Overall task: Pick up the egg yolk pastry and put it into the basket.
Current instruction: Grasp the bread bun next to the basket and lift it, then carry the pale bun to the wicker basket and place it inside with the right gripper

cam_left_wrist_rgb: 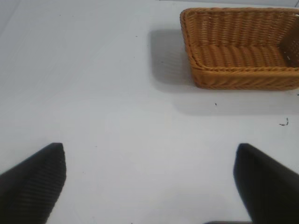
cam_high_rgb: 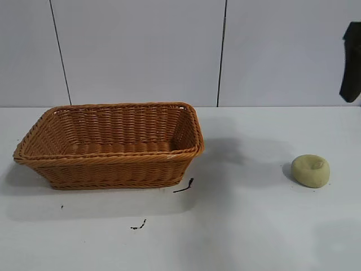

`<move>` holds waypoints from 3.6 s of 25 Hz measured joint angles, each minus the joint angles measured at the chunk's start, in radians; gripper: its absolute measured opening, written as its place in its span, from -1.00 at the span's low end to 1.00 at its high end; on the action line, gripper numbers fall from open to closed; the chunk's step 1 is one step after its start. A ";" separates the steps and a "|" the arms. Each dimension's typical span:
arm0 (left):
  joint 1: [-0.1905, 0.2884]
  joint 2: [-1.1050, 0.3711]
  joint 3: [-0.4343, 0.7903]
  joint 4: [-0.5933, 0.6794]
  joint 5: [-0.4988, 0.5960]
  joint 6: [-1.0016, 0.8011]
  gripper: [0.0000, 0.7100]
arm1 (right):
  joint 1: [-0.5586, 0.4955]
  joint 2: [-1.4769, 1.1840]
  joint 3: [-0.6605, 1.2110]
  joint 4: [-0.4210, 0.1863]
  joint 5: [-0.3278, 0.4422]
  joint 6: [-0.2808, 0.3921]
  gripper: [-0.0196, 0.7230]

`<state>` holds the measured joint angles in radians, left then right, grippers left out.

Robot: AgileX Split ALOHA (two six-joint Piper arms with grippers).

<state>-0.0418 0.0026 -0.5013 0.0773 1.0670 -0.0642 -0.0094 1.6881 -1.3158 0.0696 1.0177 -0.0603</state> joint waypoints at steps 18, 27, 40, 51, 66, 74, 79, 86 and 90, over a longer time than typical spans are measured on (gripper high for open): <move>0.000 0.000 0.000 0.000 0.000 0.000 0.96 | 0.069 0.374 -0.083 -0.046 -0.194 0.060 0.73; 0.000 0.000 0.000 0.000 0.000 0.000 0.96 | 0.069 0.442 -0.083 -0.049 -0.238 0.060 0.73; 0.000 0.000 0.000 0.000 0.000 0.000 0.96 | 0.069 0.474 -0.083 -0.051 -0.236 0.060 0.46; 0.000 0.000 0.000 0.000 0.000 0.000 0.96 | 0.069 0.439 -0.113 -0.053 -0.168 0.060 -0.61; 0.000 0.000 0.000 0.000 0.000 0.000 0.96 | 0.135 0.302 -0.541 -0.050 0.135 0.060 -0.63; 0.000 0.000 0.000 0.000 0.000 0.000 0.96 | 0.363 0.439 -0.843 -0.048 0.192 0.060 -0.63; 0.000 0.000 0.000 0.000 0.000 0.000 0.96 | 0.528 0.555 -0.975 -0.045 0.193 0.067 -0.63; 0.000 0.000 0.000 0.000 0.000 0.000 0.96 | 0.649 0.697 -1.006 -0.052 0.116 0.067 -0.63; 0.000 0.000 0.000 0.000 0.000 0.000 0.96 | 0.648 0.771 -1.007 -0.063 0.070 0.067 -0.63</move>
<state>-0.0418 0.0026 -0.5013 0.0773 1.0670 -0.0642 0.6383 2.4594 -2.3225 0.0068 1.0873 0.0064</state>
